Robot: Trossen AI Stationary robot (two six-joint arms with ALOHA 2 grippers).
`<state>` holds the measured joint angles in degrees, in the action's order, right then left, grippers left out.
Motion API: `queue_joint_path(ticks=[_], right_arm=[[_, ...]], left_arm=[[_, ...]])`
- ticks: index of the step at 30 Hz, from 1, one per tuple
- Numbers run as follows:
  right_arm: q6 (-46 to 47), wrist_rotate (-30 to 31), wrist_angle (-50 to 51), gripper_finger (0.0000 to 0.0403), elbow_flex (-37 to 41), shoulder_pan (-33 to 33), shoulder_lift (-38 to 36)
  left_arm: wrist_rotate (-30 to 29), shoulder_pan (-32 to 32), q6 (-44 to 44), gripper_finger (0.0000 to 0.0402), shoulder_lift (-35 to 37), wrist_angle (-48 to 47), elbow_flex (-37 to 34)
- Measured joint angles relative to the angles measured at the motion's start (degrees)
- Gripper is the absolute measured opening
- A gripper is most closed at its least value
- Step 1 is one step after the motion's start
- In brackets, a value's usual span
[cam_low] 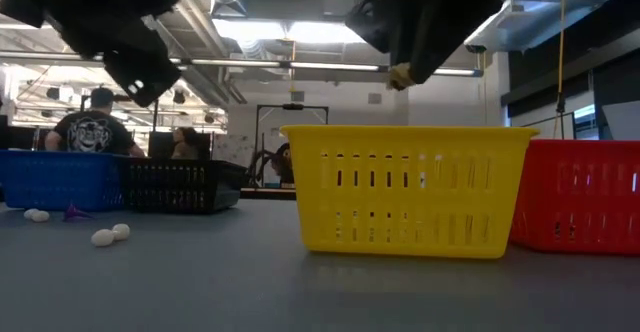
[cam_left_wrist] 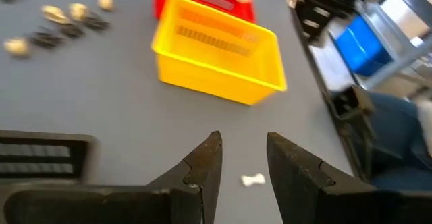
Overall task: Sort Halloween decoration
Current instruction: Put the skull toy into the yellow bin, then put the witch hat toy into the black bin
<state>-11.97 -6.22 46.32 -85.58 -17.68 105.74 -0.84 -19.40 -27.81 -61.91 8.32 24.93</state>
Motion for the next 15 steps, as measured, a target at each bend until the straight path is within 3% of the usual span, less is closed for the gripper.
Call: queue_joint_path(ticks=[15], right_arm=[[0.15, -0.02, 0.05, 0.0078, 0.02, 0.00, 1.50]], left_arm=[[-3.40, -13.71, -3.50, 0.0110, 0.00, -0.11, 0.00]])
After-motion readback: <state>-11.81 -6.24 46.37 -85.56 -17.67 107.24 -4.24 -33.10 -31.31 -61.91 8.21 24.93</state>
